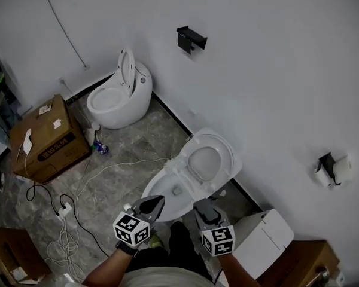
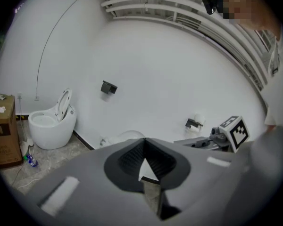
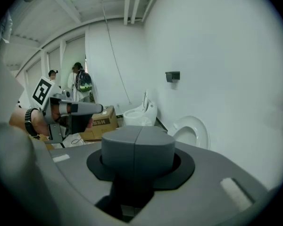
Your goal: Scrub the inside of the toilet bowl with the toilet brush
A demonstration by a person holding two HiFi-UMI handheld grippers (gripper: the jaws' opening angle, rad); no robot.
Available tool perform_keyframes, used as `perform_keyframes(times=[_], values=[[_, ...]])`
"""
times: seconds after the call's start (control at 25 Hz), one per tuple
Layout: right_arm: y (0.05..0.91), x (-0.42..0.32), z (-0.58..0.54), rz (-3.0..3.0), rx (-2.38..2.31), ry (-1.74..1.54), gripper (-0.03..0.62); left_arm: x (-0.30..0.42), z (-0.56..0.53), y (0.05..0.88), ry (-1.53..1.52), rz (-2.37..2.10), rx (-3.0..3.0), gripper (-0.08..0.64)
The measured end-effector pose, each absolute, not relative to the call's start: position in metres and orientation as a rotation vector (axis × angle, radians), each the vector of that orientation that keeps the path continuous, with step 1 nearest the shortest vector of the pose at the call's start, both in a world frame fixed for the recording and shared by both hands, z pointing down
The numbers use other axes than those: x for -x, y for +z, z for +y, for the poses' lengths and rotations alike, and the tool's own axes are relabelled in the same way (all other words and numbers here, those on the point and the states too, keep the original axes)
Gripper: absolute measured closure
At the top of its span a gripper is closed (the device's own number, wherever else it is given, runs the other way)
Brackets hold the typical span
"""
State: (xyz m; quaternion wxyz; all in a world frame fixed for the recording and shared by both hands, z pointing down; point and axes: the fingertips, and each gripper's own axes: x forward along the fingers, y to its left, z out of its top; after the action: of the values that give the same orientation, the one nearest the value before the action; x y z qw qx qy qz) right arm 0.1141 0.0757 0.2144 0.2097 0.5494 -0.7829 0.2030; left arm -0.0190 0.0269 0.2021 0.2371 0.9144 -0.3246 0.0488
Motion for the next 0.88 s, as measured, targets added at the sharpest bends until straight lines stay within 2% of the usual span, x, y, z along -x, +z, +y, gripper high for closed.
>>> perform_keyframes(times=[0.52,0.88], values=[[0.083,-0.107,0.084,-2.4,-1.64,0.364,0.426,0.028,0.031,0.091,-0.003,-0.924,-2.598,0.555],[0.048,-0.105,0.083,-2.464,-1.68,0.276,0.426,0.025,0.029,0.053,-0.054,-0.934,-2.649,0.555]])
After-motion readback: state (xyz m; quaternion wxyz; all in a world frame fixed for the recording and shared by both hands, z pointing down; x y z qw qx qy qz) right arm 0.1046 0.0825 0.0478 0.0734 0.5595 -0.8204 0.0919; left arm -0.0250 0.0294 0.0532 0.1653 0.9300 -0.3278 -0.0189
